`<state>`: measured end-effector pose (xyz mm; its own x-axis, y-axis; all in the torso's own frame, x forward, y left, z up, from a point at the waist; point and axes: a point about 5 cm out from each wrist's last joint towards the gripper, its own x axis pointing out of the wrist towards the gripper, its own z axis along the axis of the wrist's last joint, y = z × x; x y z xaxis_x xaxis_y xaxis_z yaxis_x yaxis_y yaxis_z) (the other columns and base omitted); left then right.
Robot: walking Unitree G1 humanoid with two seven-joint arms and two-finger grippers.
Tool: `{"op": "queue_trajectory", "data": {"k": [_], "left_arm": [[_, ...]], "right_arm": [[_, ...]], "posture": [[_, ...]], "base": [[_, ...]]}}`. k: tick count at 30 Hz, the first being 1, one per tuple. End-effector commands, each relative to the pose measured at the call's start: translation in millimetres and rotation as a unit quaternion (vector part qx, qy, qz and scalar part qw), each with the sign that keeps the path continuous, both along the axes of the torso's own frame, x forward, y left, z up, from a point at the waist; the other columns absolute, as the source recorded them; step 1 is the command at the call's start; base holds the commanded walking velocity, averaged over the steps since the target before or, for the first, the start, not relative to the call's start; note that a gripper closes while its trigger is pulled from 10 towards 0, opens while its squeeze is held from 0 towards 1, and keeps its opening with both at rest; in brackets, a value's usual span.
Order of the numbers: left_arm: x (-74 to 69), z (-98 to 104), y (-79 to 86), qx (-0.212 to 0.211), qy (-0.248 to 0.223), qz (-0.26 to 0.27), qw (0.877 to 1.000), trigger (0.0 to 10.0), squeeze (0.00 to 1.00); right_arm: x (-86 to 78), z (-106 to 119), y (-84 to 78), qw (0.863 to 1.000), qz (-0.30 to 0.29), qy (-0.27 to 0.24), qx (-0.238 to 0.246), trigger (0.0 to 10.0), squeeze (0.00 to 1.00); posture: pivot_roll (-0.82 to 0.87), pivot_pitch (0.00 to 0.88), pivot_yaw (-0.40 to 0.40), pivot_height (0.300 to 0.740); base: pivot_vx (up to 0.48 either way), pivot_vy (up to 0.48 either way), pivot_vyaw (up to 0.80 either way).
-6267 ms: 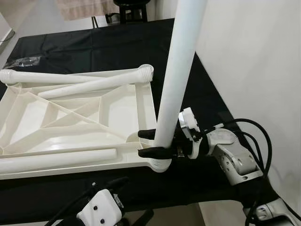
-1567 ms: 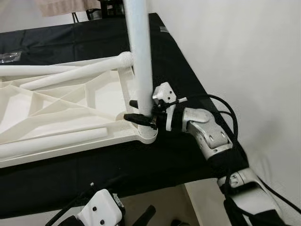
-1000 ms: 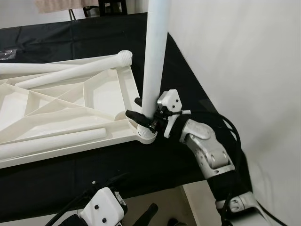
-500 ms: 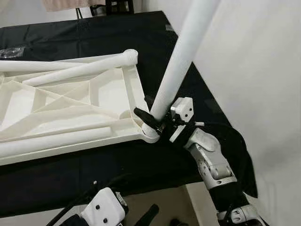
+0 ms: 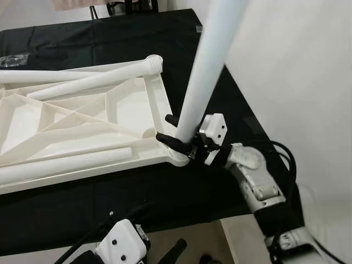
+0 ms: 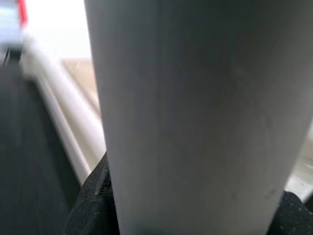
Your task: Building children table
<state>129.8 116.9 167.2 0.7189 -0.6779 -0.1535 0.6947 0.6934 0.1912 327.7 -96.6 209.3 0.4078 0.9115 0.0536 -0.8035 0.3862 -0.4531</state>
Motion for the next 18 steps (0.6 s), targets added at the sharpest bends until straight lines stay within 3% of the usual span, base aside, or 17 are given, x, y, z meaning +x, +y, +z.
{"op": "queue_trajectory", "data": {"k": [1, 5, 13, 14, 17, 18], "left_arm": [[-3.5, -3, -1.4, 0.000, 0.015, -0.006, 1.000, 10.0, 0.00], [-4.0, -4, -1.7, 0.000, 0.015, -0.007, 1.000, 10.0, 0.00], [-3.8, -3, -2.5, -0.002, 0.015, -0.008, 1.000, 10.0, 0.00], [-3.6, -3, -2.4, -0.002, 0.015, -0.007, 1.000, 10.0, 0.00], [-3.5, -3, -2.2, -0.002, 0.015, -0.007, 1.000, 10.0, 0.00], [-3.3, -3, -1.9, -0.002, 0.015, -0.006, 1.000, 10.0, 0.00]], "right_arm": [[1.0, -53, -24.9, 0.989, -0.040, 0.102, -0.094, 10.0, 0.00], [5.1, -52, -30.8, 0.983, -0.031, 0.118, -0.138, 10.0, 0.00], [13.5, -49, -33.5, 0.981, -0.040, 0.141, -0.126, 10.0, 0.00], [16.6, -48, -33.8, 0.979, -0.049, 0.171, -0.100, 10.0, 0.00], [18.4, -50, -34.5, 0.975, -0.059, 0.197, -0.081, 10.0, 0.00], [24.1, -56, -39.3, 0.963, -0.101, 0.248, -0.037, 10.0, 0.00]], "posture": [[0.09, 0.290, -0.020, 0.740], [0.09, 0.287, -0.020, 0.740], [0.10, 0.291, -0.023, 0.740], [0.10, 0.295, -0.022, 0.740], [0.10, 0.296, -0.023, 0.740], [0.10, 0.299, -0.023, 0.740]], "base": [[0.000, 0.000, 0.00], [0.000, 0.000, 0.00], [0.000, 0.000, 0.00], [0.000, 0.000, 0.00], [0.000, 0.000, 0.00], [0.000, 0.000, 0.00]]}}
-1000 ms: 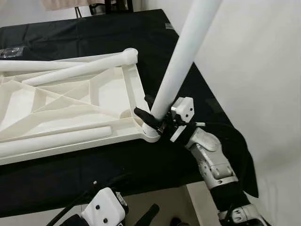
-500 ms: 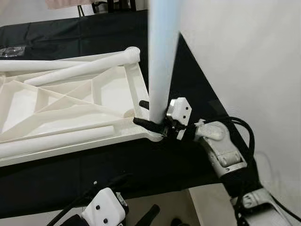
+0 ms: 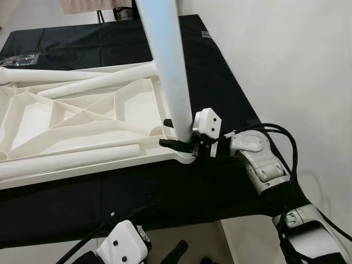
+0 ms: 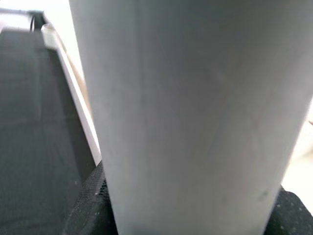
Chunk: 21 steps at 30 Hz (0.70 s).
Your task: Building children table
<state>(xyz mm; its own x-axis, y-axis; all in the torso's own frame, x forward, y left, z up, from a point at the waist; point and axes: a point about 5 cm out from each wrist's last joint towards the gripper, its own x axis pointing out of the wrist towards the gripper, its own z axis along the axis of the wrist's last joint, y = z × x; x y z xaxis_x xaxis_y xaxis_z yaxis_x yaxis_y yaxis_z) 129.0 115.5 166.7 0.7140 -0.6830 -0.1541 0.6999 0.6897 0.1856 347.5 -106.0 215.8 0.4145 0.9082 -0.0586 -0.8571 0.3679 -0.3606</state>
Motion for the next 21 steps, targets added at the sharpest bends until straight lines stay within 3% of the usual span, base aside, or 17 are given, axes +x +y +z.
{"op": "queue_trajectory", "data": {"k": [1, 4, 10, 18, 21], "left_arm": [[-2.6, -2, -0.6, 0.000, 0.013, -0.003, 1.000, 10.0, 0.00], [-2.4, -2, -0.3, 0.000, 0.013, -0.003, 1.000, 10.0, 0.00], [-2.2, -2, 0.3, 0.000, 0.013, -0.003, 1.000, 10.0, 0.00], [-1.4, -2, 1.2, 0.001, 0.014, -0.003, 1.000, 10.0, 0.00], [-1.0, -2, 1.3, 0.001, 0.014, -0.003, 1.000, 10.0, 0.00]], "right_arm": [[4.2, -63, -29.9, 0.979, -0.102, 0.178, -0.014, 10.0, 0.00], [9.1, -70, -35.0, 0.965, -0.150, 0.215, 0.019, 10.0, 0.00], [11.0, -76, -37.9, 0.955, -0.193, 0.218, 0.059, 10.0, 0.00], [3.9, -71, -31.1, 0.969, -0.171, 0.154, 0.093, 10.0, 0.00], [-3.3, -72, -28.9, 0.977, -0.154, 0.124, 0.086, 10.0, 0.00]], "posture": [[0.10, 0.299, -0.023, 0.740], [0.10, 0.301, -0.021, 0.740], [0.10, 0.305, -0.017, 0.740], [0.10, 0.306, -0.012, 0.740], [0.10, 0.307, -0.010, 0.740]], "base": [[0.000, 0.000, 0.00], [0.000, 0.000, 0.00], [0.000, 0.000, 0.00], [0.000, 0.000, 0.00], [0.000, 0.000, 0.00]]}}
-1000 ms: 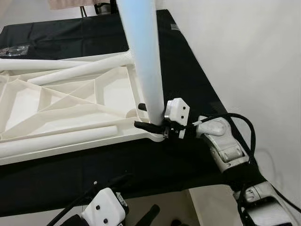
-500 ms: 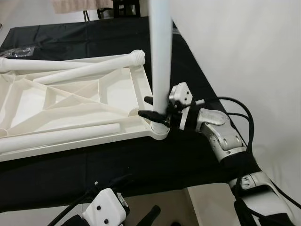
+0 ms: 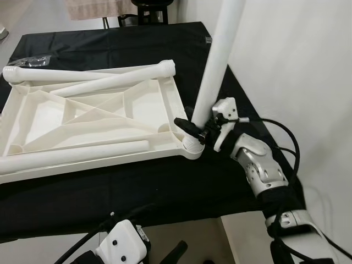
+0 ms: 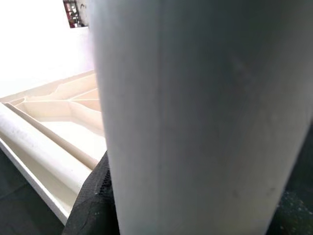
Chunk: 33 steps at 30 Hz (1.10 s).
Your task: Building children table
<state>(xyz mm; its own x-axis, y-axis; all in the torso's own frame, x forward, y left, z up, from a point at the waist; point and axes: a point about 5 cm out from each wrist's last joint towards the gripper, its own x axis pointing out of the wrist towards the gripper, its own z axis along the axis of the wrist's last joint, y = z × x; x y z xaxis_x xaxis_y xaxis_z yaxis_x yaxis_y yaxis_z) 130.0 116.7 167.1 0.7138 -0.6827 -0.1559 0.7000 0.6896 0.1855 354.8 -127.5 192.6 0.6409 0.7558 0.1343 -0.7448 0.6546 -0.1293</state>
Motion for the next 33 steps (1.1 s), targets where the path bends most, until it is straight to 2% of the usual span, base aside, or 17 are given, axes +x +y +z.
{"op": "queue_trajectory", "data": {"k": [1, 5, 10, 12, 15, 20, 23, 26, 28, 33], "left_arm": [[-2.0, -2, 0.1, 0.000, 0.013, -0.003, 1.000, 10.0, 0.00], [-1.7, -2, 0.2, 0.000, 0.013, -0.003, 1.000, 10.0, 0.00], [-1.6, -2, 0.2, 0.000, 0.013, -0.004, 1.000, 10.0, 0.00], [-1.3, -2, 0.2, 0.000, 0.013, -0.004, 1.000, 10.0, 0.00], [-1.2, -2, 0.0, 0.000, 0.013, -0.004, 1.000, 10.0, 0.00], [-1.1, -2, -0.1, 0.000, 0.012, -0.003, 1.000, 10.0, 0.00], [-1.0, -2, -0.6, -0.001, 0.012, -0.003, 1.000, 10.0, 0.00], [-1.0, -2, -0.6, -0.001, 0.012, -0.003, 1.000, 10.0, 0.00], [-1.0, -2, -0.8, -0.001, 0.012, -0.003, 1.000, 10.0, 0.00], [-1.1, -2, -0.9, -0.001, 0.012, -0.003, 1.000, 10.0, 0.00]], "right_arm": [[-10.5, -49, -7.4, 0.995, -0.009, 0.085, -0.049, 10.0, 0.00], [-15.1, -52, -5.1, 0.995, 0.004, 0.057, -0.079, 10.0, 0.00], [-15.1, -51, -4.6, 0.995, 0.006, 0.050, -0.087, 10.0, 0.00], [-13.0, -50, -5.0, 0.993, 0.008, 0.039, -0.111, 10.0, 0.00], [-11.8, -51, -6.3, 0.990, 0.012, 0.041, -0.135, 10.0, 0.00], [-11.5, -53, -7.2, 0.989, 0.012, 0.046, -0.142, 10.0, 0.00], [-11.4, -62, -10.5, 0.983, 0.007, 0.097, -0.155, 10.0, 0.00], [-11.2, -63, -11.0, 0.983, 0.004, 0.103, -0.154, 10.0, 0.00], [-8.5, -65, -13.9, 0.982, -0.014, 0.131, -0.138, 10.0, 0.00], [-5.2, -68, -18.4, 0.978, -0.049, 0.159, -0.122, 10.0, 0.00]], "posture": [[0.10, 0.307, -0.010, 0.740], [0.10, 0.307, -0.010, 0.740], [0.10, 0.307, -0.010, 0.740], [0.09, 0.307, -0.013, 0.740], [0.09, 0.307, -0.015, 0.740], [0.09, 0.308, -0.016, 0.740], [0.09, 0.309, -0.017, 0.740], [0.09, 0.309, -0.017, 0.740], [0.09, 0.308, -0.018, 0.740], [0.09, 0.307, -0.023, 0.740]], "base": [[0.000, 0.000, 0.00], [0.000, 0.000, 0.00], [0.000, 0.000, 0.00], [0.000, 0.000, 0.00], [0.000, 0.000, 0.00], [0.000, 0.000, 0.00], [0.000, 0.000, 0.00], [0.000, 0.000, 0.00], [0.000, 0.000, 0.00], [0.000, 0.000, 0.00]]}}
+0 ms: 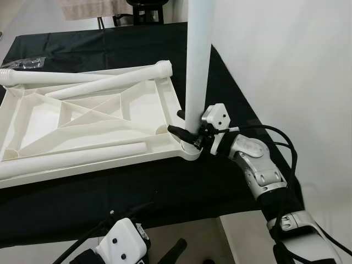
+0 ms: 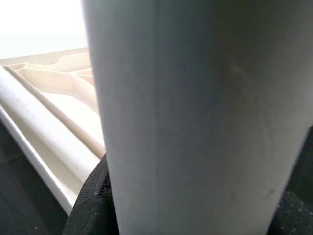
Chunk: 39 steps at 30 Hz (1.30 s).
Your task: Building children table
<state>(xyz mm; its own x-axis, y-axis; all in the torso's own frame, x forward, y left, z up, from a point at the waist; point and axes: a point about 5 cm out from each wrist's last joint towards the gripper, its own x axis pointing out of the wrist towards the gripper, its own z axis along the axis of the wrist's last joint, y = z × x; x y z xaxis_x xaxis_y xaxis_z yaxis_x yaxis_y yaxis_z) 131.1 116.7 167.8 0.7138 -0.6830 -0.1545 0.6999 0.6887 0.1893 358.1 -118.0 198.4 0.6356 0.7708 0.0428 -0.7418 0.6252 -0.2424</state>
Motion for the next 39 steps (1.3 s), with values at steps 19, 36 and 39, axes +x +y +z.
{"op": "queue_trajectory", "data": {"k": [19, 36, 39], "left_arm": [[2.5, -6, -1.1, -0.002, 0.015, -0.019, 1.000, 10.0, 0.00], [39.0, -13, 11.0, 0.029, -0.038, 0.036, 0.998, 10.0, 0.00], [48.1, -13, 11.8, 0.031, -0.050, 0.044, 0.997, 10.0, 0.00]], "right_arm": [[-30.6, -87, -47.8, 0.922, -0.374, 0.096, -0.033, 10.0, 0.00], [-19.5, -34, -24.3, 0.943, -0.296, 0.084, 0.123, 10.0, 0.00], [-17.5, -24, -24.3, 0.945, -0.287, 0.071, 0.139, 10.0, 0.00]], "posture": [[0.07, 0.261, 0.004, 0.740], [0.07, 0.147, 0.001, 0.740], [0.06, 0.127, 0.003, 0.740]], "base": [[0.000, 0.000, 0.00], [0.000, 0.000, 0.00], [0.000, 0.000, 0.00]]}}
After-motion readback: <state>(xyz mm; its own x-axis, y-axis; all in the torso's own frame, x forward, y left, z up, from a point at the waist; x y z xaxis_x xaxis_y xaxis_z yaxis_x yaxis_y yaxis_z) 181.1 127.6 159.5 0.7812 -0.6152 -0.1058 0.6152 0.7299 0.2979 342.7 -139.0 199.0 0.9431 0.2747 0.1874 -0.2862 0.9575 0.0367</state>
